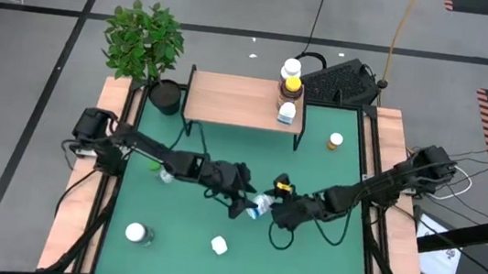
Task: Pick and place medicine bottles onto shelf by color
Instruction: Put the large white pill bottle on the right shelf
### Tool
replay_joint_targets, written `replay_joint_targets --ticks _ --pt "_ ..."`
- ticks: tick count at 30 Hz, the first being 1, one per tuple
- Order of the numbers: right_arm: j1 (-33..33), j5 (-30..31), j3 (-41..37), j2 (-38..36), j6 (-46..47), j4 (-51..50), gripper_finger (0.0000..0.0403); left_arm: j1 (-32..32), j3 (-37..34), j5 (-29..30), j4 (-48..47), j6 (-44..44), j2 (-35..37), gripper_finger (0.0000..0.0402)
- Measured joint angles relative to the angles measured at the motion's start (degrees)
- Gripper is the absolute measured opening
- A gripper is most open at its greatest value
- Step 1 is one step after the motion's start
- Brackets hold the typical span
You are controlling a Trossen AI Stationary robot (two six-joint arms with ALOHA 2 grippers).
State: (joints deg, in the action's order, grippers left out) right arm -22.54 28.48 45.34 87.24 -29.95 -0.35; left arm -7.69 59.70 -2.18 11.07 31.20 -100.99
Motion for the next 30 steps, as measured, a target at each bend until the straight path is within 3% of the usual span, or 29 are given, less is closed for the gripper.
replay_joint_targets --ticks 14,23,30 --pt "2.2 -0.1 0.0 -0.1 -7.3 3.6 0.0189 1.3 0.0 -6.4 1.0 1.9 0.0 0.0273" --pt "2.5 0.2 0.0 0.0 -8.9 5.7 0.0189 1.2 0.0 -5.1 1.0 4.0 -2.4 0.0273" --pt "2.3 4.7 0.0 0.0 -9.2 6.1 0.0189 1.2 -0.1 -5.5 0.9 4.8 -4.5 0.0273"
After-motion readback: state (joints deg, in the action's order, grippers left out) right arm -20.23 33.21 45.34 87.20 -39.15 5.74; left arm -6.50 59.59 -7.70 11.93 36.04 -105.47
